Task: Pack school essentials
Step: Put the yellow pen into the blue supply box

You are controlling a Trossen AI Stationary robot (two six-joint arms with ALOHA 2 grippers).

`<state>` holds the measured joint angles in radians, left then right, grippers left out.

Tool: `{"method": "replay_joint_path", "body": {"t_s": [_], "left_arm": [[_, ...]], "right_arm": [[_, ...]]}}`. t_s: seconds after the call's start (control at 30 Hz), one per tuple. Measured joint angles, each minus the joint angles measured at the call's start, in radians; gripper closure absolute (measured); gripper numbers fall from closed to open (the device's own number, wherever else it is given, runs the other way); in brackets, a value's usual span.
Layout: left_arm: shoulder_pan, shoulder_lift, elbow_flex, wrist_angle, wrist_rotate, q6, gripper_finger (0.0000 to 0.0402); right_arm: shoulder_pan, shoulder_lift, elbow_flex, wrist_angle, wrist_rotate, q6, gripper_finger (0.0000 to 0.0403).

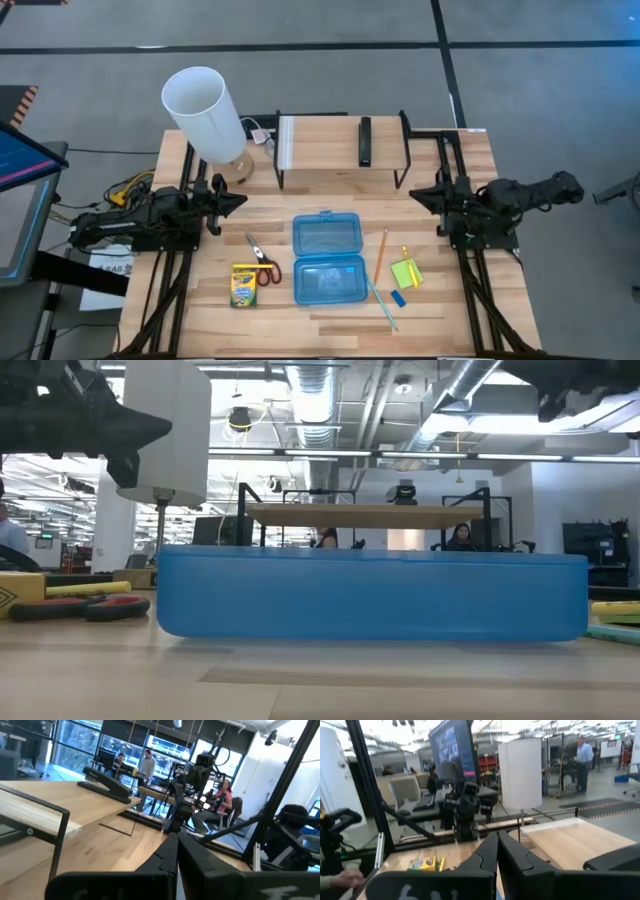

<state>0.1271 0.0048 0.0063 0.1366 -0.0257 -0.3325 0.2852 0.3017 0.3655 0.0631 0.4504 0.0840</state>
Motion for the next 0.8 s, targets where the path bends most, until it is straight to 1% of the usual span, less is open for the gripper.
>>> {"method": "replay_joint_path", "body": {"t_s": [0.07,0.2,0.33,0.5,0.6,0.8], "left_arm": [[0.0,0.0,0.0,0.019,0.001,0.01,0.0401],[0.0,0.0,0.0,0.054,0.029,0.024,0.0401],[0.0,0.0,0.0,0.059,0.055,0.039,0.0401],[-0.001,0.0,0.0,0.035,0.055,0.04,0.0401],[-0.001,0.0,0.0,0.034,0.056,0.039,0.0401],[-0.002,0.0,0.0,0.03,0.056,0.03,0.0402]], "right_arm": [[0.0,0.059,0.042,-0.019,0.0,0.017,0.0366],[0.0,0.173,0.148,-0.158,0.004,0.104,0.0364],[0.0,0.287,0.245,-0.349,0.021,0.237,0.0364],[0.004,0.455,0.35,-0.633,0.016,0.446,0.0364],[0.012,0.52,0.383,-0.725,-0.017,0.572,0.0364],[0.05,0.639,0.382,-0.871,-0.186,0.866,0.0347]]}}
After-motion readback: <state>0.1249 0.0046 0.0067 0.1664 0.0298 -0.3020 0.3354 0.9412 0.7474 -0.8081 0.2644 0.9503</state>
